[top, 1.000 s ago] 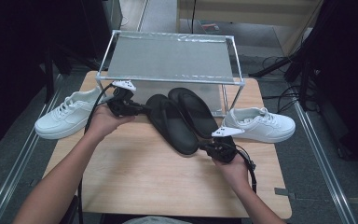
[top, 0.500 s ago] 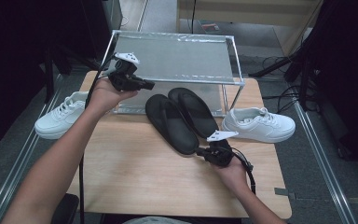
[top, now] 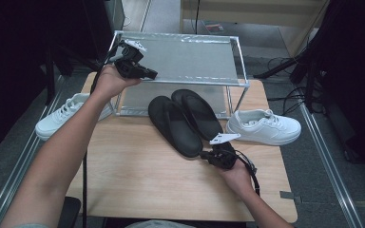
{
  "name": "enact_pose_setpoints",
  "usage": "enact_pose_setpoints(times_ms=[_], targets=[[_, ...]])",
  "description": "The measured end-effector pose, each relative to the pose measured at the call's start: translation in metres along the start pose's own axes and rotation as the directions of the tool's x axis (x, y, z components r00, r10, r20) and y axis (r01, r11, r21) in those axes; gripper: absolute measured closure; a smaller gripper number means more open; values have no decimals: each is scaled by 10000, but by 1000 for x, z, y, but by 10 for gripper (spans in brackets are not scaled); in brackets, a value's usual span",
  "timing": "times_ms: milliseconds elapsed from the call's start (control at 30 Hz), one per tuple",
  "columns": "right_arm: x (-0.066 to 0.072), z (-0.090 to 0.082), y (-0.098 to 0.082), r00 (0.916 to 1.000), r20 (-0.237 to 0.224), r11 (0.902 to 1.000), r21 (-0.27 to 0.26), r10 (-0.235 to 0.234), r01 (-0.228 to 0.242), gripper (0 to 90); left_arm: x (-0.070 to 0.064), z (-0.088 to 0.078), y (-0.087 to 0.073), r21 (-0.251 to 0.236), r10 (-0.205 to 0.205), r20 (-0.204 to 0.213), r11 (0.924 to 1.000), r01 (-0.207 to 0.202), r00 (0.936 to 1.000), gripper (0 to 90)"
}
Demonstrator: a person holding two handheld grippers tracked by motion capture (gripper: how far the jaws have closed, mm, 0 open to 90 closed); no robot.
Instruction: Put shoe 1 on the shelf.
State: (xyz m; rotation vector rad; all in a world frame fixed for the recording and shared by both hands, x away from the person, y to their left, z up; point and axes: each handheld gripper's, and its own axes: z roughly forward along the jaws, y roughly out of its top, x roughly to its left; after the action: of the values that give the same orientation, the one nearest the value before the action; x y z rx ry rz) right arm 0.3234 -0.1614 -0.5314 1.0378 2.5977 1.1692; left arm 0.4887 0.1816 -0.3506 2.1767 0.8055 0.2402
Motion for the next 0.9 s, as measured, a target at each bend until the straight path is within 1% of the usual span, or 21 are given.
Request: enact_pose_setpoints(times_ms=[67, 167, 200, 233, 267, 300, 367, 433, 567, 767, 900], targets=[[0, 0, 1, 10000, 20, 10000, 8, 16, -16, 900, 0, 0, -1, -31, -40, 27, 10000, 40, 10000, 900], [1, 0, 3, 10000, 13, 10000, -84, -20, 20, 900, -2, 0, 0, 62, 173, -135, 9998, -172, 9998, 900], [1, 1, 4, 10000, 45, 9999, -110, -51, 52, 900, -3, 1, 0, 139, 71, -208, 9999, -68, 9998, 900], [2, 1, 4, 10000, 62, 9999, -114, -61, 62, 900, -3, 0, 1, 239, -117, -232, 9996, 122, 9997, 900], [2, 1, 5, 9999, 116, 9999, -103, -102, 103, 900, -2, 0, 2, 322, -263, -204, 9991, 270, 9994, 900], [2, 1, 5, 9997, 148, 9998, -87, -196, 197, 900, -3, 1, 3, 381, -199, -287, 9991, 210, 9994, 900], [2, 1, 4, 9995, 198, 9997, -49, -225, 226, 900, -6, 1, 4, 454, 57, -422, 9990, -38, 9991, 900], [2, 2, 4, 9996, 198, 9997, -95, -215, 217, 900, -6, 1, 4, 479, 97, -412, 9988, -77, 9991, 900], [3, 4, 6, 9997, 189, 9997, -154, -166, 169, 900, -4, 1, 4, 471, -107, -312, 9988, 121, 9995, 900], [8, 12, 10, 9998, 145, 9995, -274, -132, 136, 900, -5, 1, 4, 486, -97, -365, 9988, 115, 9993, 900], [12, 17, 13, 9999, 109, 9994, -325, -89, 92, 900, -4, 1, 2, 342, -249, -280, 9991, 259, 9993, 900]])
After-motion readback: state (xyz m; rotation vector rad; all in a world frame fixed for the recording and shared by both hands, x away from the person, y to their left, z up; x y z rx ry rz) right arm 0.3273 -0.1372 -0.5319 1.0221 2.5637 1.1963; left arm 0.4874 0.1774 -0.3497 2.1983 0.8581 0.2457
